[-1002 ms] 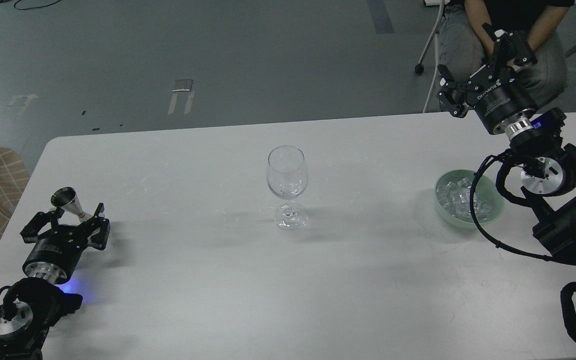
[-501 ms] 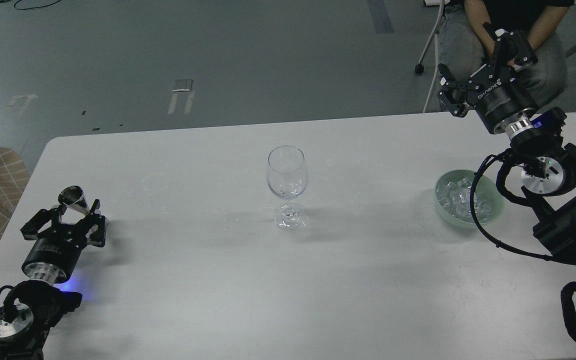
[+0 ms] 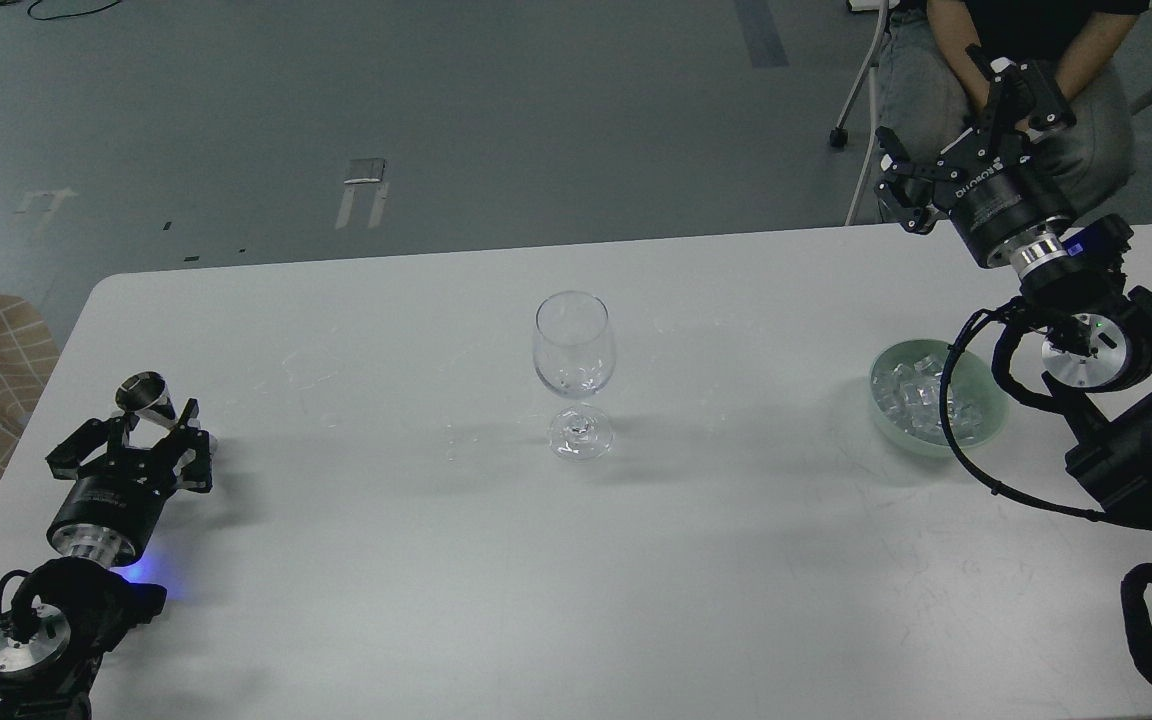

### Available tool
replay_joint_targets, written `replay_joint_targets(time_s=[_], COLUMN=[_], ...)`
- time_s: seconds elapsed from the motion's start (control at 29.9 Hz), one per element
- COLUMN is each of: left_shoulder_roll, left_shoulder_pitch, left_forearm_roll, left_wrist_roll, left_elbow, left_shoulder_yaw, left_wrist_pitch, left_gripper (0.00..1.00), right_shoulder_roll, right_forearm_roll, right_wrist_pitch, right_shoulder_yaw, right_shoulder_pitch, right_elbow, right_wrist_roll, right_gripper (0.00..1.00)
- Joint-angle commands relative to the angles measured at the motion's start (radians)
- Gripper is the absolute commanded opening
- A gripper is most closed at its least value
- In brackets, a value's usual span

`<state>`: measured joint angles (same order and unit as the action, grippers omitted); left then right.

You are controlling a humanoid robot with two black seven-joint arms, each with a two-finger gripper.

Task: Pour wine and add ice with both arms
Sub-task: 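Close the left gripper on the metal jigger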

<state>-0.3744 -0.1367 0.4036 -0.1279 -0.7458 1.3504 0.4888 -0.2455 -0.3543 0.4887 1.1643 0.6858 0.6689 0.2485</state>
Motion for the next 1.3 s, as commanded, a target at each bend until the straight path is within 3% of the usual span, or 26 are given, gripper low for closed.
replay_joint_targets(time_s=[0.0,0.77,1.27], left_shoulder_roll=[0.002,0.015,0.023], left_shoulder_pitch=[0.000,-0.023,-0.032], left_forearm_roll=[0.001,0.001,0.001], left_wrist_roll=[0.002,0.002,0.008], left_elbow=[0.003,0.034,0.037], left_shoulder_yaw=[-0.010,-0.010,-0.010], left_wrist_pitch=[0.000,0.000,0.000], left_gripper=[0.45,0.29,0.28], right_shoulder_roll=[0.000,0.000,0.002], right_forearm_roll=[0.000,0.000,0.000], right_wrist_pitch=[0.000,0.000,0.000], right_shoulder_yaw=[0.000,0.000,-0.002], right_shoulder_pitch=[0.000,0.000,-0.002], right_elbow=[0.000,0.000,0.000], right_wrist_roll=[0.000,0.001,0.001], right_gripper=[1.00,1.00,1.00])
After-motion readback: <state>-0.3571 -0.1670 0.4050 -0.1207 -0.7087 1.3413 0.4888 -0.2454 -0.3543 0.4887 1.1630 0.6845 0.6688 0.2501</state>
